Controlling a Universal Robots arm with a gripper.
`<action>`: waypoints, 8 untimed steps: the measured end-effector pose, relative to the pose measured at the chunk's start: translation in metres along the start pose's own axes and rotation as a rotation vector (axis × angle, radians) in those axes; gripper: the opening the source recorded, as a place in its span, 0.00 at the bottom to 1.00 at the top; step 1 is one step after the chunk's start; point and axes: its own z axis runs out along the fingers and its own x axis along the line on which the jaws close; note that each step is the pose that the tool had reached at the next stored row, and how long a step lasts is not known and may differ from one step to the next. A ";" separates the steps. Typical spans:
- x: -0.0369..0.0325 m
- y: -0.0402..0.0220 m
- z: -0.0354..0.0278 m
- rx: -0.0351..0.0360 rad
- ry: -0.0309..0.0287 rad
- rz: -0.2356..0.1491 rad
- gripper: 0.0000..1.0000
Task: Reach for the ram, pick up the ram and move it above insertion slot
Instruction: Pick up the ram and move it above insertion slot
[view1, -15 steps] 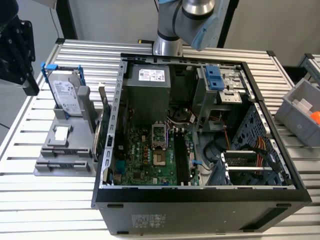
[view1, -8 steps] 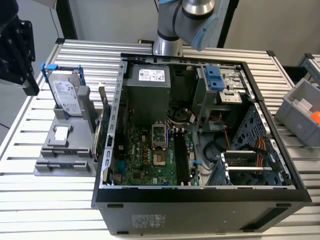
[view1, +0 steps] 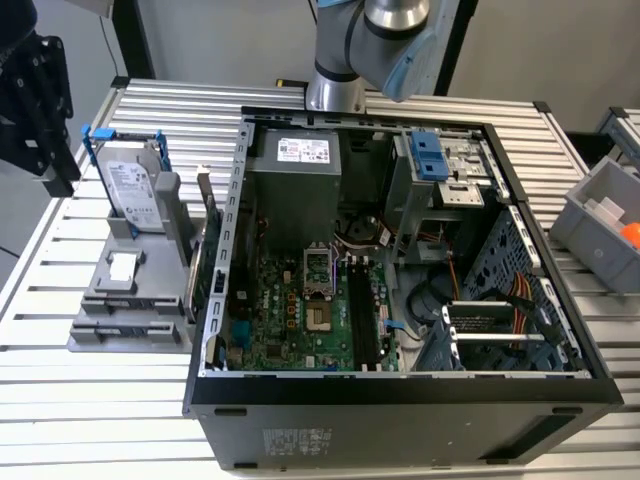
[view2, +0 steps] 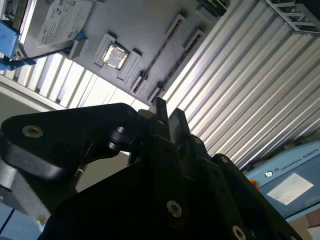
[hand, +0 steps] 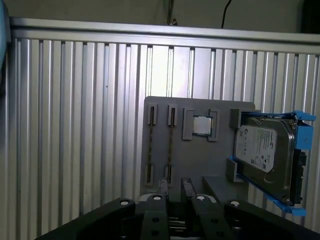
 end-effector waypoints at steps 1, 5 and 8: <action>0.0000 0.0000 0.0000 0.0000 0.0000 0.000 1.00; 0.0000 0.0001 0.0000 0.0000 0.0000 0.000 1.00; 0.0000 0.0001 0.0003 0.0000 0.0000 0.001 1.00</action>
